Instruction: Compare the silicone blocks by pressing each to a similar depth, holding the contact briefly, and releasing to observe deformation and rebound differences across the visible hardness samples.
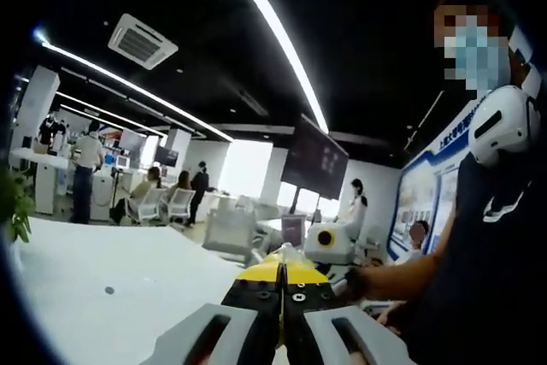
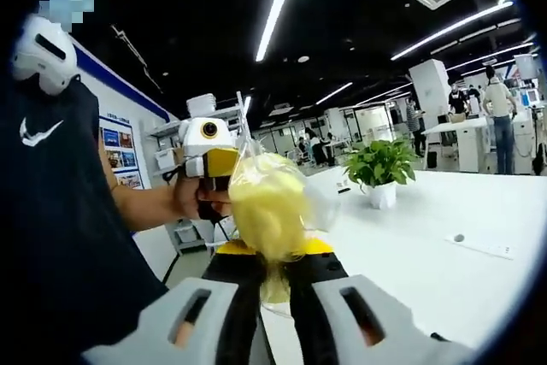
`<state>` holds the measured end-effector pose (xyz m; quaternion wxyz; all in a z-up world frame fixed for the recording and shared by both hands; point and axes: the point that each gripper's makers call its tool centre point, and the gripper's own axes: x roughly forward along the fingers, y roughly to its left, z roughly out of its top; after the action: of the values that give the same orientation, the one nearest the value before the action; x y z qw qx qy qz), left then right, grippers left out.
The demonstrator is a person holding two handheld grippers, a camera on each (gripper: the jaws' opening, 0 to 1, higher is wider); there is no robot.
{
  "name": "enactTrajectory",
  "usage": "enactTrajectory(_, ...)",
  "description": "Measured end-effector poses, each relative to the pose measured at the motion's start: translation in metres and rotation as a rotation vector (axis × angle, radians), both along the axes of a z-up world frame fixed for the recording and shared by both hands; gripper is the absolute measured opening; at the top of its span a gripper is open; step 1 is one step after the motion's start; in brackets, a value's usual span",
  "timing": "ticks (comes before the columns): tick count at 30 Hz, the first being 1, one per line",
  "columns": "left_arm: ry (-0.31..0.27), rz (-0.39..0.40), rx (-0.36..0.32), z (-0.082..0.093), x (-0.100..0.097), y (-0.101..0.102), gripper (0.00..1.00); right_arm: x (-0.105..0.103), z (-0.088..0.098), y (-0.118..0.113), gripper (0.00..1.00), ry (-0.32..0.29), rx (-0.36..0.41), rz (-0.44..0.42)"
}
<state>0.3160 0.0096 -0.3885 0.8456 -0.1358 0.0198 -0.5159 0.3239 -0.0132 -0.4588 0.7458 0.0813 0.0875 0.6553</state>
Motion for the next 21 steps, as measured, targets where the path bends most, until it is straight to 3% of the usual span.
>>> enactTrajectory(5, 0.004, 0.004, -0.046, 0.009, 0.000, 0.006, 0.00, 0.008, 0.005, -0.002, 0.36, -0.016, 0.020, -0.059)
enactTrajectory(9, 0.005, 0.006, -0.046, 0.008, 0.000, 0.009, 0.00, 0.015, 0.004, -0.007, 0.67, -0.030, 0.037, -0.120)
enactTrajectory(12, 0.009, 0.007, -0.041, 0.006, 0.000, 0.009, 0.00, 0.018, 0.004, -0.010, 0.81, -0.026, 0.044, -0.143)
enactTrajectory(16, 0.014, 0.004, -0.041, 0.005, -0.001, 0.008, 0.00, 0.022, 0.005, -0.015, 0.96, -0.031, 0.041, -0.178)
enactTrajectory(21, 0.017, 0.002, -0.055, 0.008, -0.001, 0.009, 0.00, 0.024, 0.010, -0.022, 0.96, -0.052, 0.045, -0.210)
